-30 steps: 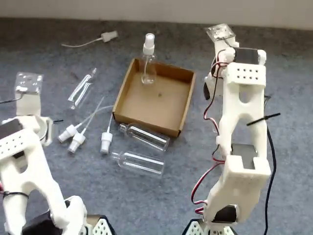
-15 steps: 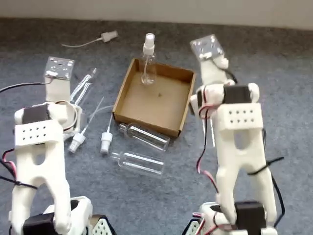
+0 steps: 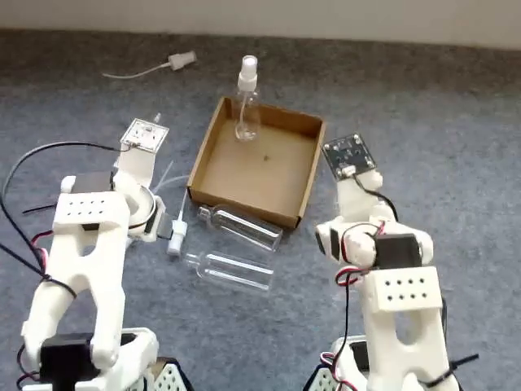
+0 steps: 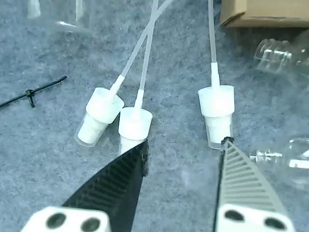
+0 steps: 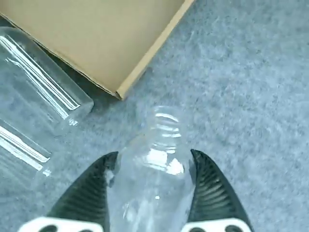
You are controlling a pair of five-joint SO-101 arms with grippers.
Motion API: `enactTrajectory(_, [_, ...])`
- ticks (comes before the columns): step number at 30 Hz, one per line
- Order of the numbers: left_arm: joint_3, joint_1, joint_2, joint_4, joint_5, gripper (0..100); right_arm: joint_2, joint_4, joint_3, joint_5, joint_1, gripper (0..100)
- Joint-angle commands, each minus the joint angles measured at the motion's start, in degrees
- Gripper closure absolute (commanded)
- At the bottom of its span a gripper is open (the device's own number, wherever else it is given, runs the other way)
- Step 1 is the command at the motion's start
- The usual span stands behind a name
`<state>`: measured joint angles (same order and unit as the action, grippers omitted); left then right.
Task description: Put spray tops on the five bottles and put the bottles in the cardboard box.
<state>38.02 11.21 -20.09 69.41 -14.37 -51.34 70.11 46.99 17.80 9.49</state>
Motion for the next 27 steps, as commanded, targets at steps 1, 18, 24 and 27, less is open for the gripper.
enactTrajectory(1, [-0.31, -2.68, 0.48, 0.09, -0.35, 78, -2.59, -1.01, 0.31, -0.44, 0.4, 97.8])
enactTrajectory(18, [8.75, -5.67, 0.84, -14.77, -0.53, 78, -2.59, -0.92, 0.48, -0.44, 0.4, 97.8])
enactTrajectory(24, [10.59, -6.81, 1.01, -17.49, -0.44, 78, -3.03, -0.66, 0.48, -0.53, 0.4, 97.8])
enactTrajectory(27, [10.15, -6.81, 4.62, -19.16, -0.44, 78, -3.03, -0.57, 0.48, -0.53, 0.4, 97.8])
